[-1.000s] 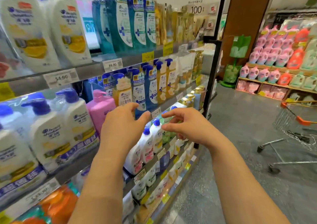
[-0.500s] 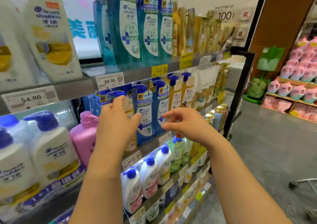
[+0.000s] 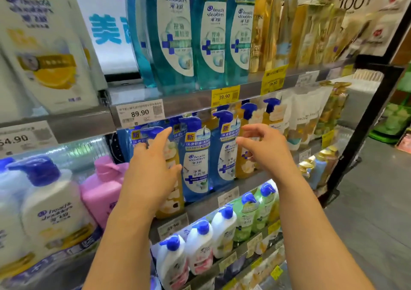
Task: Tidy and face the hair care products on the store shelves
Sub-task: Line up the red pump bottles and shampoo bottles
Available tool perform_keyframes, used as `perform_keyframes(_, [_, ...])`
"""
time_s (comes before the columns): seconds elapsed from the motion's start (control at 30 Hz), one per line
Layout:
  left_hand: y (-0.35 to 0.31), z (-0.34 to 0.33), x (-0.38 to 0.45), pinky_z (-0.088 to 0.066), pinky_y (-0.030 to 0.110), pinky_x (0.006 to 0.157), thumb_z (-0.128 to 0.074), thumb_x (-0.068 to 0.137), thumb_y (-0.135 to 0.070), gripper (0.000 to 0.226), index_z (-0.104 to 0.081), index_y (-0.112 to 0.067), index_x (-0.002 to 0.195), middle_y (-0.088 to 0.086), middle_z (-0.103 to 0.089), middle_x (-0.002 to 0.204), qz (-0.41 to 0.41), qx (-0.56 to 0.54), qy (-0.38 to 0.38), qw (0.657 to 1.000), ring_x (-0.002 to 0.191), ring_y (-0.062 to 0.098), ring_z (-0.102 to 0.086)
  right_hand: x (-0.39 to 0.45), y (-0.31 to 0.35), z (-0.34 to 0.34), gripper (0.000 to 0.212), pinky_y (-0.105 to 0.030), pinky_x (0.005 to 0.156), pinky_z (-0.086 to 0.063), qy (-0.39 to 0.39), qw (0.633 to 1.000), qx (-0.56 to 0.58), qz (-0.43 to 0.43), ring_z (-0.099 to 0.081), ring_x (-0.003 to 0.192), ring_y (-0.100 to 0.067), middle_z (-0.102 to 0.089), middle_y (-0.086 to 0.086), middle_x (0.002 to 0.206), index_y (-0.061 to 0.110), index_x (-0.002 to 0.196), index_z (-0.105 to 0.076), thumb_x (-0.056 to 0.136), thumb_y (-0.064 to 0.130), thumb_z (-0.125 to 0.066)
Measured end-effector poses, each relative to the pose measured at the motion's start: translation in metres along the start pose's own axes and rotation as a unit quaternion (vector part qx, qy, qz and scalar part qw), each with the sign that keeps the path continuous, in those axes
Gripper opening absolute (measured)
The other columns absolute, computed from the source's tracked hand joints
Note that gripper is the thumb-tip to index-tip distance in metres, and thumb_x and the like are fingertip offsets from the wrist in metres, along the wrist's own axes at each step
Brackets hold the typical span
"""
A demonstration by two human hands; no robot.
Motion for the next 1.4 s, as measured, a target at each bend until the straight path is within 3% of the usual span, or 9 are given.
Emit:
perform_keyframes(0.13, [-0.001,-0.002,0.001,-0.049,0.039,0.09,-0.073,0.086,-0.026,0.082,-0.022,-0.049,0.147,0.013,-0.039,0.133,0.019,0.03,-0.024,0.999,0.091,0.02,-0.049,0.021,-0.002,-0.01,0.062,-0.049,0.09,-0.059,0.021,0.999,-0.015,0.032,-0.062,0.113,-0.017,-0.054,0.021,0.123,0.033,0.14,-0.049,0.085,0.035,-0.077])
perform_keyframes(0.23, [-0.005,-0.001,-0.004,-0.051,0.04,0.084,-0.071,0.087,-0.023,0.074,-0.028,-0.045,0.143,0.007,-0.039,0.121,0.021,0.047,-0.049,0.997,0.089,0.022,-0.052,0.034,-0.003,-0.024,0.075,-0.046,0.089,-0.06,0.073,0.997,-0.004,0.032,-0.063,0.111,-0.014,-0.047,0.022,0.119,0.032,0.148,-0.039,0.084,0.034,-0.079])
perform_keyframes(0.4, [-0.013,0.003,-0.018,-0.041,0.033,0.07,-0.071,0.088,-0.027,0.061,-0.034,-0.042,0.133,-0.001,-0.033,0.111,0.014,0.098,-0.089,0.991,0.086,0.021,-0.048,0.052,-0.003,-0.041,0.069,-0.047,0.082,-0.062,0.122,0.991,-0.017,0.058,-0.069,0.098,-0.015,-0.065,0.014,0.114,0.033,0.14,-0.045,0.082,0.039,-0.08])
perform_keyframes(0.57, [-0.013,0.005,-0.029,-0.05,0.044,0.085,-0.082,0.076,-0.033,0.102,-0.011,-0.064,0.142,0.003,-0.048,0.103,0.041,0.091,-0.104,0.99,0.095,0.026,-0.053,0.063,-0.005,-0.039,0.07,-0.044,0.082,-0.062,0.148,0.986,-0.016,0.068,-0.069,0.096,-0.014,-0.067,0.007,0.115,0.029,0.135,-0.046,0.077,0.037,-0.085])
perform_keyframes(0.67, [-0.02,-0.001,-0.036,-0.055,0.046,0.078,-0.087,0.07,-0.028,0.119,-0.001,-0.067,0.143,0.002,-0.061,0.087,0.047,0.072,-0.089,0.992,0.083,0.022,-0.061,0.06,0.004,-0.037,0.078,-0.04,0.082,-0.06,0.165,0.977,-0.056,0.12,-0.065,0.1,-0.013,-0.063,0.004,0.122,0.026,0.137,-0.046,0.072,0.033,-0.089])
perform_keyframes(0.8, [-0.037,-0.001,-0.052,-0.055,0.043,0.071,-0.084,0.07,-0.036,0.106,-0.013,-0.06,0.145,-0.012,-0.058,0.087,0.046,0.119,-0.11,0.986,0.086,0.019,-0.06,0.054,0.011,-0.034,0.073,-0.026,0.073,-0.047,0.175,0.962,-0.118,0.176,-0.06,0.103,-0.014,-0.055,0.003,0.126,0.027,0.134,-0.05,0.072,0.033,-0.089])
perform_keyframes(1.0, [-0.074,0.013,-0.066,-0.04,0.034,0.065,-0.079,0.072,-0.049,0.086,-0.027,-0.051,0.141,-0.017,-0.048,0.083,0.055,0.16,-0.162,0.972,0.094,0.02,-0.056,0.042,0.005,-0.032,0.067,-0.036,0.078,-0.061,0.239,0.949,-0.088,0.186,-0.065,0.099,-0.011,-0.066,0.009,0.12,0.034,0.12,-0.044,0.071,0.032,-0.089])
perform_keyframes(1.13, [-0.102,0.026,-0.067,-0.052,0.042,0.076,-0.08,0.067,-0.055,0.078,-0.032,-0.051,0.129,-0.006,-0.066,0.108,0.04,0.129,-0.181,0.974,0.099,0.025,-0.061,0.037,0.002,-0.026,0.068,-0.042,0.08,-0.062,0.27,0.937,-0.067,0.21,-0.068,0.099,-0.009,-0.066,0.014,0.116,0.036,0.115,-0.045,0.066,0.032,-0.093])
perform_keyframes(1.4, [-0.145,-0.009,-0.048,-0.053,0.045,0.074,-0.083,0.069,-0.051,0.076,-0.028,-0.053,0.121,-0.004,-0.065,0.101,0.014,0.097,-0.151,0.984,0.089,0.023,-0.062,0.053,-0.008,0.027,0.065,-0.042,0.086,-0.059,0.26,0.943,0.058,0.2,-0.064,0.102,-0.001,-0.067,0.017,0.109,0.042,0.104,-0.053,0.058,0.027,-0.097])
Point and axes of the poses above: each hand's wrist, its own x-axis towards the middle knuckle, its own z-axis out of the back of the hand, y = z × x, the point moved 9 cm from there along x, towards the middle knuckle
